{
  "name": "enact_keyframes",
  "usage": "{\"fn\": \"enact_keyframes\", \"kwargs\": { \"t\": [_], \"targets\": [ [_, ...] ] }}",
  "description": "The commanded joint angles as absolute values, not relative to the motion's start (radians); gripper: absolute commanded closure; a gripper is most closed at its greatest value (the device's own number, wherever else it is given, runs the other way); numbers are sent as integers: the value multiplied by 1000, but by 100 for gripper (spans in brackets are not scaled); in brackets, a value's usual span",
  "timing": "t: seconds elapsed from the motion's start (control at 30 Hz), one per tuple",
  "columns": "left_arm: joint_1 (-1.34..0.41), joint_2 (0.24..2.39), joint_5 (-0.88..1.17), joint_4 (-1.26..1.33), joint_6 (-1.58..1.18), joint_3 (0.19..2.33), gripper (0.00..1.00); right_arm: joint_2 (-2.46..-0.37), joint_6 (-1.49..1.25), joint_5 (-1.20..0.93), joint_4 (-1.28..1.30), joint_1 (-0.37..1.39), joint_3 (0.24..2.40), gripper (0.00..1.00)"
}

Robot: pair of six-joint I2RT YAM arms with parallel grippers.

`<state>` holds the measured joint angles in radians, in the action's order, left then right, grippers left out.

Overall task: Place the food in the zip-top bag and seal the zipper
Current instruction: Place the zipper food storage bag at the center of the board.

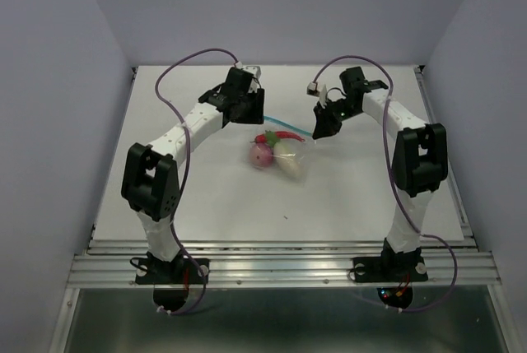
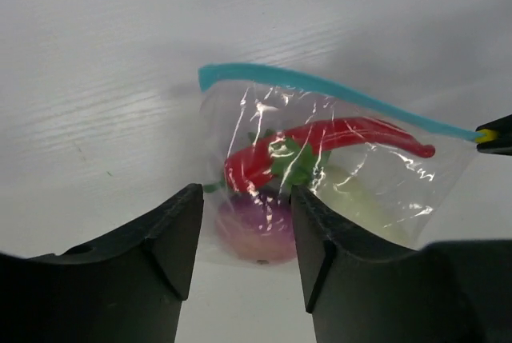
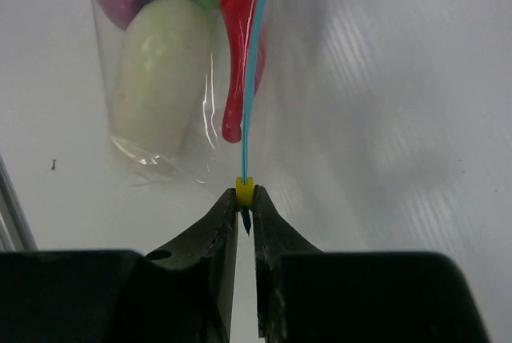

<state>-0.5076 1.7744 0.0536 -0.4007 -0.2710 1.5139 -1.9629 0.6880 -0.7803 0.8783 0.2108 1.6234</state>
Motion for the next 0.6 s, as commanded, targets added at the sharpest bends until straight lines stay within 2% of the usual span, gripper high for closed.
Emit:
{"fn": "enact_keyframes", "kwargs": {
  "t": [0.0, 0.1, 0.13, 0.23, 0.3, 0.33, 0.37, 0.43, 0.47, 0.57],
  "targets": [
    [-469, 1813, 67, -402, -221, 1615, 36, -2017, 635, -724, 795, 213, 1725, 99],
    [-446, 1865, 78, -413, -213, 1669, 26, -2074, 633, -701, 772, 213, 1773, 96],
    [-442, 1876, 92, -416, -210, 1680, 25, -2086, 634, -693, 759, 213, 1784, 88],
    [-430, 1901, 84, -422, -204, 1704, 24, -2132, 606, -634, 726, 213, 1822, 77],
    [-425, 1896, 81, -413, -204, 1701, 15, -2146, 595, -594, 707, 213, 1835, 67],
    [-420, 1890, 84, -402, -204, 1697, 11, -2154, 592, -560, 692, 213, 1836, 60],
    [-420, 1881, 81, -390, -207, 1689, 2, -2154, 578, -542, 681, 213, 1839, 42],
    [-419, 1870, 71, -388, -215, 1687, 1, -2151, 565, -494, 664, 213, 1841, 16],
    [-417, 1856, 58, -382, -224, 1683, 1, -2137, 558, -485, 658, 213, 1844, 0],
    [-416, 1813, 42, -368, -236, 1657, 1, -2073, 558, -471, 658, 213, 1838, 0]
  ]
}}
